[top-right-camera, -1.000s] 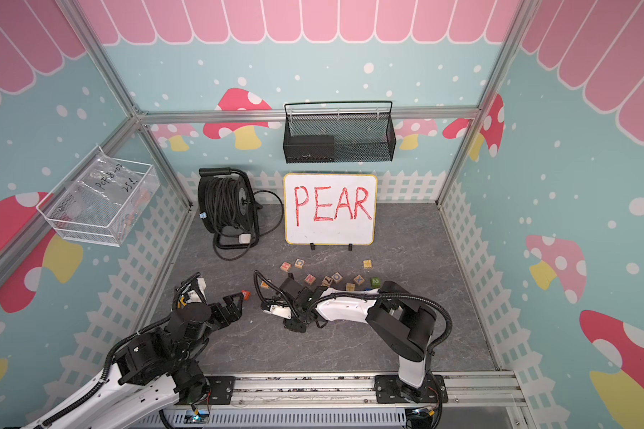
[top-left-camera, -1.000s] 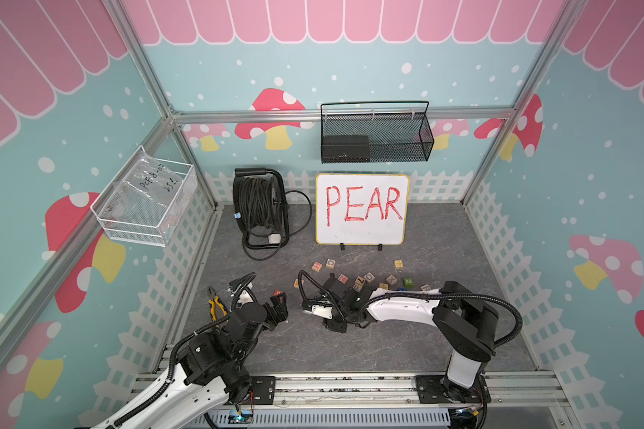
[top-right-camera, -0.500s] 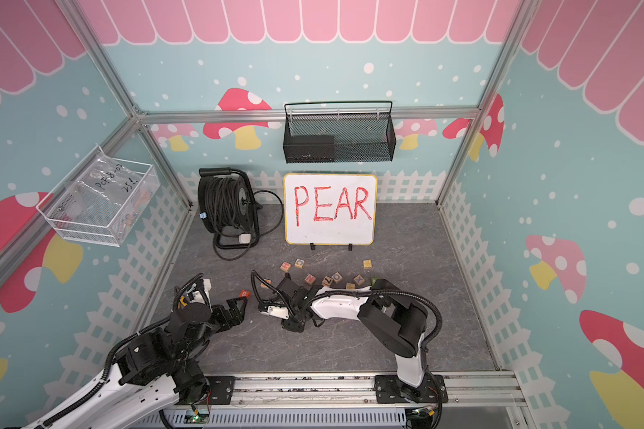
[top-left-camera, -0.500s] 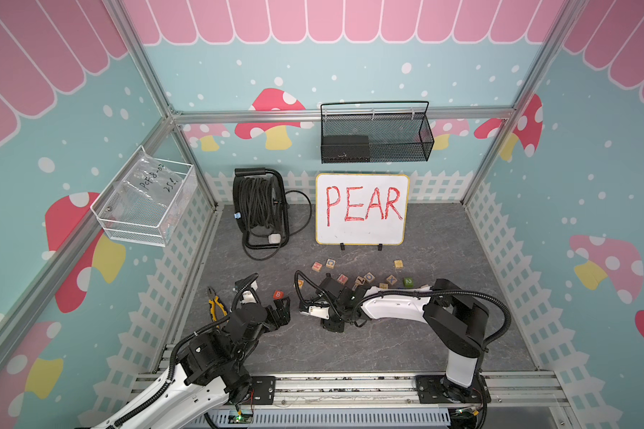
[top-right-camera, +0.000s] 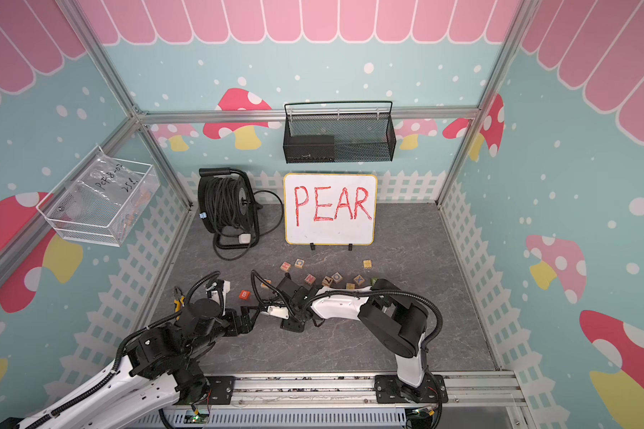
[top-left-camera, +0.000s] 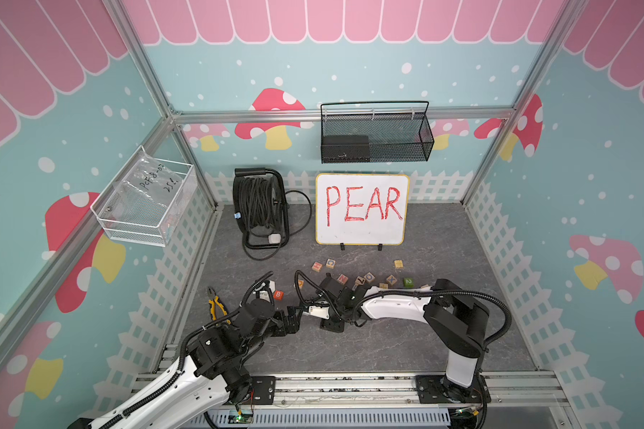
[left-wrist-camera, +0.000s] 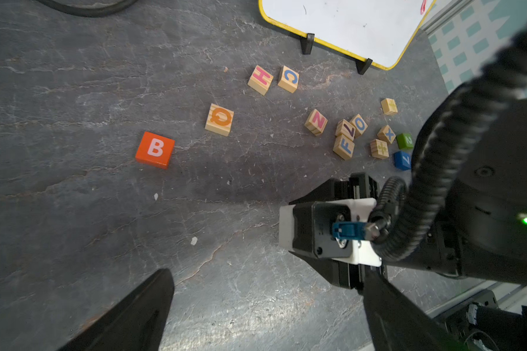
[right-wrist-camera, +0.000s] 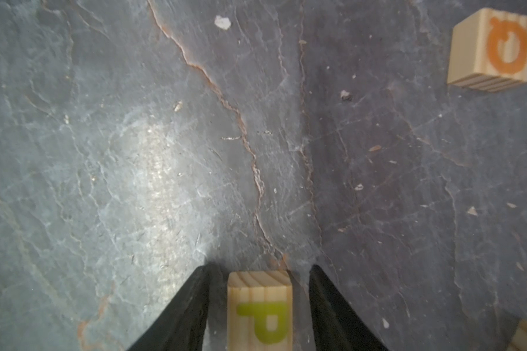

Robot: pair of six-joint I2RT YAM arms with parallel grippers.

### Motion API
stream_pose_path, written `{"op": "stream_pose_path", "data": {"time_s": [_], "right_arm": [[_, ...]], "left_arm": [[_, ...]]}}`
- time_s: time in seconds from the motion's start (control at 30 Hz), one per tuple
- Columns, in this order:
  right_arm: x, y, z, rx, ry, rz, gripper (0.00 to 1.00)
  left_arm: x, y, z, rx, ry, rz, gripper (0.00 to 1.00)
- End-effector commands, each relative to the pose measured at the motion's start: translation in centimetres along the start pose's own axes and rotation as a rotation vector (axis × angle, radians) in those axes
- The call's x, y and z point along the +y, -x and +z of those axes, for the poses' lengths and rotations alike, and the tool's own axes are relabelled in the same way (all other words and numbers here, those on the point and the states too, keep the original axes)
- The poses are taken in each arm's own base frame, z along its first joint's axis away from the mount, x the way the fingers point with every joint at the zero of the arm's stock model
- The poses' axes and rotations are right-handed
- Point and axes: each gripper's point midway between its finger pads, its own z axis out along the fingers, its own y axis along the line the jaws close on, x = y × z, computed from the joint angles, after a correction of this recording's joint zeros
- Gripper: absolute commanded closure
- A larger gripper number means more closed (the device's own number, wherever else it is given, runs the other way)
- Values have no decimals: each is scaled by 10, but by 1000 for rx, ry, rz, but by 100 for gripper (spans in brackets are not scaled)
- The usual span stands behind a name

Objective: Spell the uppercase word “pear” with letter blocks
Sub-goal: Place the letter block at the center of the board, then pick up the letter block from the center of the board.

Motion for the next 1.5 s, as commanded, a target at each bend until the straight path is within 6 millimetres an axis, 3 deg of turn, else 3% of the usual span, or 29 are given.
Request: {"op": "stream_pose_path", "data": {"time_s": [0.0, 0.3, 0.57, 0.73, 1.0, 1.3, 1.47], "right_arm": [[-2, 16, -22, -66, -23, -1, 42], [-29, 36, -63, -195, -190, 91, 37], [-60, 16, -84, -220, -322, 311, 32], [-97, -22, -104, -232, -459, 604, 28], [-132, -89, -152, -326, -612, 960, 25], [-149, -161, -194, -394, -757, 1263, 25], [-153, -189, -208, -410, -795, 1336, 25]], "left_arm": [[-16, 9, -5, -6, -60, 25, 0], [-49, 19, -14, -4, -192, 118, 0], [-82, 31, 0, 38, -251, 219, 0], [-114, 48, 10, 33, -314, 279, 0], [-157, 69, 30, 42, -385, 355, 1], [-191, 101, 38, 5, -406, 416, 1], [-200, 105, 46, 48, -394, 476, 1]]}}
